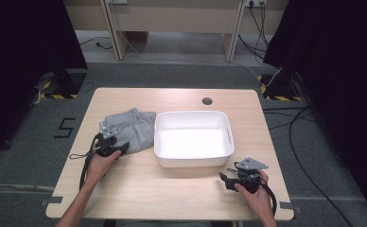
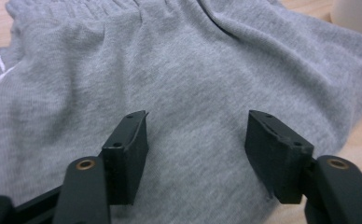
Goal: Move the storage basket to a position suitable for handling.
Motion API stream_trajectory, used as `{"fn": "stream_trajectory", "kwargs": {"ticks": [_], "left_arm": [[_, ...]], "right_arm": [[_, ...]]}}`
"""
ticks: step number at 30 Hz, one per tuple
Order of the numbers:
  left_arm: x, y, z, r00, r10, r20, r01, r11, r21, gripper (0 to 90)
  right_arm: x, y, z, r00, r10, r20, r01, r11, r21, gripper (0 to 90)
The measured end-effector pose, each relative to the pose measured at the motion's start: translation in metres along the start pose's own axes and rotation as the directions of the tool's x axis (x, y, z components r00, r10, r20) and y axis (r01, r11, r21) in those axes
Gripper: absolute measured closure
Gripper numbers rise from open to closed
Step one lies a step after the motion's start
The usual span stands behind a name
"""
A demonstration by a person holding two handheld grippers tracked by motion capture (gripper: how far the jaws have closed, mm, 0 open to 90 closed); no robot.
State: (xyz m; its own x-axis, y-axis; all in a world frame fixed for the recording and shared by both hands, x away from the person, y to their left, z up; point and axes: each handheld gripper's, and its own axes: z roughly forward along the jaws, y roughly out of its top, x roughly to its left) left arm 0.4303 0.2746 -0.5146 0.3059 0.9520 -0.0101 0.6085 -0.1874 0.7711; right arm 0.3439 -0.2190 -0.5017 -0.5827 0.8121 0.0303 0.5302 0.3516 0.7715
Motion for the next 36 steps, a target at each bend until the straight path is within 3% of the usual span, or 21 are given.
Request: {"fn": "stream_trajectory", "kwargs": {"ticks": [5,13,14,23,31,36], "left_arm": [[-0.003,-0.009,-0.013,0.9998,0.012,0.014,-0.013,0.9997,0.021,41.5],[-0.017,-0.048,-0.057,0.9976,0.048,0.05,-0.048,0.9989,0.0,41.5],[-0.021,-0.059,-0.07,0.9965,0.053,0.064,-0.053,0.9986,-0.003,41.5],[-0.045,-0.085,-0.104,0.9893,0.091,0.114,-0.092,0.9957,0.002,40.7],[-0.056,-0.087,-0.118,0.9726,0.144,0.183,-0.152,0.9878,0.034,36.8],[-0.039,-0.07,-0.125,0.9856,0.109,0.13,-0.103,0.9936,-0.047,32.1]], "right_arm": [[0.0,0.0,-0.003,1.0,0.004,-0.002,-0.004,1.0,-0.008,24.3],[0.001,-0.001,-0.003,1.0,0.001,0.002,-0.001,1.0,-0.003,24.3],[0.002,-0.001,-0.001,1.0,-0.004,0.0,0.004,1.0,0.0,24.3],[0.01,0.001,0.001,0.9999,-0.009,-0.009,0.009,1.0,-0.002,24.5],[0.02,-0.001,0.006,0.9993,-0.02,-0.032,0.02,1.0,0.004,24.5],[0.027,0.003,0.007,0.9982,-0.027,-0.053,0.027,1.0,-0.008,24.4]]}}
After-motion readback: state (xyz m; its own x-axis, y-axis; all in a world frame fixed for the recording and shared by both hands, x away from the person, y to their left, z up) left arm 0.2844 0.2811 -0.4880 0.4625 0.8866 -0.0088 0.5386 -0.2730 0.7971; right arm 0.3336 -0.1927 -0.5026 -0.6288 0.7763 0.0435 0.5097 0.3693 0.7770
